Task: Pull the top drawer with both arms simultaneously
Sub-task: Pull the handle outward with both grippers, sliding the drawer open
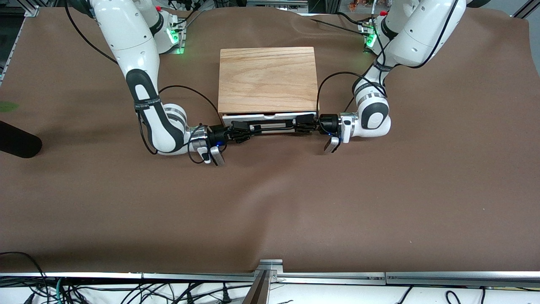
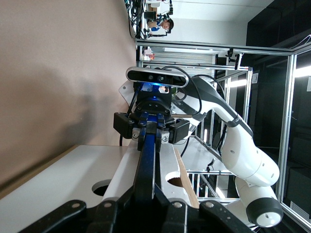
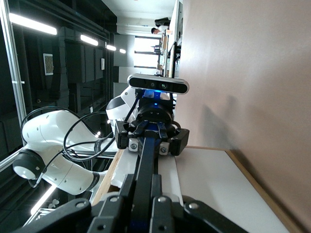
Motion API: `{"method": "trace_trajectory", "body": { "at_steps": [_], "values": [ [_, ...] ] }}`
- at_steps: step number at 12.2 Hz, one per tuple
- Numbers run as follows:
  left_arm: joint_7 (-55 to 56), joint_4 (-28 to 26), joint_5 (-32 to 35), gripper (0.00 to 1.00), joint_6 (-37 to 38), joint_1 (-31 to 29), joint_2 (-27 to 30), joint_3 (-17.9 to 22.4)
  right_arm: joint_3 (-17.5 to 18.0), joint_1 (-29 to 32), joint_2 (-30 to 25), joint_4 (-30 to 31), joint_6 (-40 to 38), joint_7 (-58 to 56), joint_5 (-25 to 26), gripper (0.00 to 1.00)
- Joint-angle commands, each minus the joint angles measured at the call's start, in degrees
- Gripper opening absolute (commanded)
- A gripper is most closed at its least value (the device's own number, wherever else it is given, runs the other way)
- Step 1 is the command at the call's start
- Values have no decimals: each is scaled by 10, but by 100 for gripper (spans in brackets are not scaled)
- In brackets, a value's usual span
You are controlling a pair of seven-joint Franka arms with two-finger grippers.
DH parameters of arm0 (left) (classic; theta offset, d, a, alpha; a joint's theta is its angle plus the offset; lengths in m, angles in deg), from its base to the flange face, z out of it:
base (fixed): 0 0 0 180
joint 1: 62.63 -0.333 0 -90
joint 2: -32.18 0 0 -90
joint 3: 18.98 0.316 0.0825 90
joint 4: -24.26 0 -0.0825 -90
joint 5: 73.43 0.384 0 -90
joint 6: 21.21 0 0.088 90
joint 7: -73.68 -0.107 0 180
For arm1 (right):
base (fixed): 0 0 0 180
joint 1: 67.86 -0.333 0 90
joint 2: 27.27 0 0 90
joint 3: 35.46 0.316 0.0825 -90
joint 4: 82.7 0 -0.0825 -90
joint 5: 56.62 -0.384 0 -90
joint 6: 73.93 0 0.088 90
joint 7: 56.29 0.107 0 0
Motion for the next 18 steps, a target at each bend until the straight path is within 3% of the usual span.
{"method": "trace_trajectory", "body": {
  "at_steps": [1, 18],
  "values": [
    [16, -7, 18, 0, 4, 7, -11, 8, -3, 31, 28, -89, 40, 46, -46, 12],
    [134, 126, 20, 0, 0, 14, -69, 54, -9, 62, 87, -192, 48, 105, -42, 12]
  ]
}}
